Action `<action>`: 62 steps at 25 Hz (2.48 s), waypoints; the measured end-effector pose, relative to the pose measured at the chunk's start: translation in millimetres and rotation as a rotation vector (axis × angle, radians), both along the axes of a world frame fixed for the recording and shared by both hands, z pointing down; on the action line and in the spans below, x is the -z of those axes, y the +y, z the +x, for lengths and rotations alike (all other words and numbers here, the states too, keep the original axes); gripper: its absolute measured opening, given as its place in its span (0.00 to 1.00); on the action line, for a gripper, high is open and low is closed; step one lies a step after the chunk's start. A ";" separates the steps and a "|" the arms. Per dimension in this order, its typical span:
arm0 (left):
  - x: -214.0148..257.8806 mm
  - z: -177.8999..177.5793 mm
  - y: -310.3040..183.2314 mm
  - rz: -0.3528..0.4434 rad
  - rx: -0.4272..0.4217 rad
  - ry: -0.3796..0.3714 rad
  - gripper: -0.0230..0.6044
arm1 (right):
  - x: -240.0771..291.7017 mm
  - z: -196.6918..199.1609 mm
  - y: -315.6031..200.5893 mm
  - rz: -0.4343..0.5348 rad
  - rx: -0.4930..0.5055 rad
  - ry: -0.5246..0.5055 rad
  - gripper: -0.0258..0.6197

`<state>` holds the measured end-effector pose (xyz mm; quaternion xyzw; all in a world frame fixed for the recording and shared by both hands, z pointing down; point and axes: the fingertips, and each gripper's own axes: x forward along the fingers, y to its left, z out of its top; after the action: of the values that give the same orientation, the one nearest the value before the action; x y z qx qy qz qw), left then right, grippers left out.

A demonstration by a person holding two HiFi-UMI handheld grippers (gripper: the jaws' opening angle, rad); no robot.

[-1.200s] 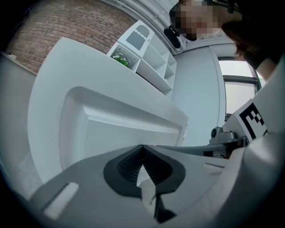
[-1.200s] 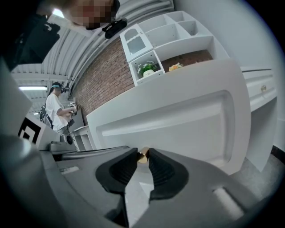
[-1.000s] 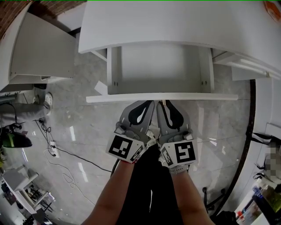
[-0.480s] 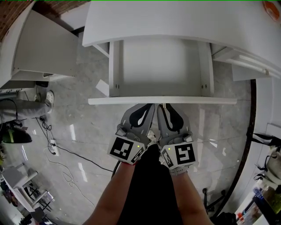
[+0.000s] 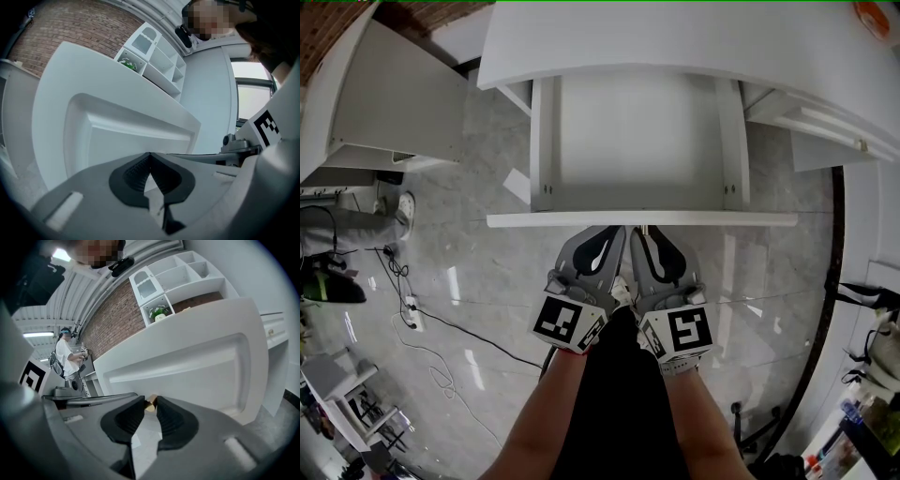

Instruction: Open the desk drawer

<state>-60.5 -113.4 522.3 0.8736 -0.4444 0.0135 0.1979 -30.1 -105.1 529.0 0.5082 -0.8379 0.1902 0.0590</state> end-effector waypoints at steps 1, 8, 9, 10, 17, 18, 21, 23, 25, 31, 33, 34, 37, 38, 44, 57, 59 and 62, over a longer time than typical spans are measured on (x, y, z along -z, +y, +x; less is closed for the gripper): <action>0.1 0.0 2.1 -0.002 0.002 -0.001 0.04 | 0.0 0.0 2.2 -0.002 0.002 0.000 0.16; -0.8 -0.5 12.4 -0.004 0.015 -0.012 0.04 | -2.4 -0.8 13.4 -0.010 0.018 0.000 0.16; -0.8 -0.4 13.9 -0.004 0.016 -0.013 0.04 | -3.1 -0.7 15.3 -0.012 0.019 -0.002 0.16; -1.0 -0.3 15.5 -0.005 0.017 -0.014 0.04 | -3.2 -0.6 16.9 -0.013 0.020 -0.003 0.16; -0.9 -0.4 29.0 -0.014 0.024 -0.015 0.04 | -3.4 -0.9 30.6 -0.021 0.028 -0.007 0.16; -1.1 0.3 31.5 -0.014 0.026 -0.015 0.04 | -2.6 -0.1 32.7 -0.018 0.032 -0.004 0.16; -1.9 2.6 36.1 -0.015 0.031 -0.012 0.04 | -3.9 2.1 37.6 -0.017 0.037 -0.004 0.16; -2.1 2.8 39.4 -0.014 0.031 -0.011 0.04 | -3.5 2.1 40.7 -0.016 0.041 -0.003 0.16; -1.5 2.2 43.5 -0.014 0.029 -0.011 0.04 | -2.6 1.4 44.8 -0.015 0.043 -0.003 0.16; -1.3 1.7 55.3 -0.021 0.034 -0.010 0.04 | -4.0 0.6 57.5 -0.028 0.052 -0.006 0.16; -0.8 1.7 56.3 -0.022 0.041 -0.006 0.04 | -3.6 0.5 58.7 -0.029 0.054 -0.007 0.17; -0.6 1.7 56.5 -0.021 0.044 -0.004 0.04 | -4.0 0.5 59.2 -0.030 0.054 -0.008 0.17; -1.1 0.3 57.1 -0.018 0.046 0.005 0.04 | -4.5 -0.8 59.7 -0.029 0.053 -0.008 0.17; -2.2 0.4 57.5 -0.017 0.045 0.008 0.04 | -4.5 -0.8 59.6 -0.027 0.051 -0.007 0.17; -11.9 4.6 62.1 -0.031 0.020 -0.003 0.04 | -11.8 1.4 70.5 -0.047 0.040 -0.012 0.17; 21.7 -8.7 79.4 0.051 0.062 -0.027 0.04 | 46.1 31.7 84.6 0.115 0.051 -0.014 0.04; 30.4 -10.6 82.4 0.062 0.062 -0.025 0.04 | 56.8 42.1 84.9 0.127 0.034 -0.003 0.04; 49.8 -16.2 88.5 0.063 0.069 -0.025 0.04 | 74.8 56.5 89.0 0.136 0.016 0.018 0.04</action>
<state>-76.7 -24.9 472.6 0.8632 -0.4770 0.0035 0.1651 26.4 -16.1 454.2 0.5059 -0.8525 0.1275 0.0335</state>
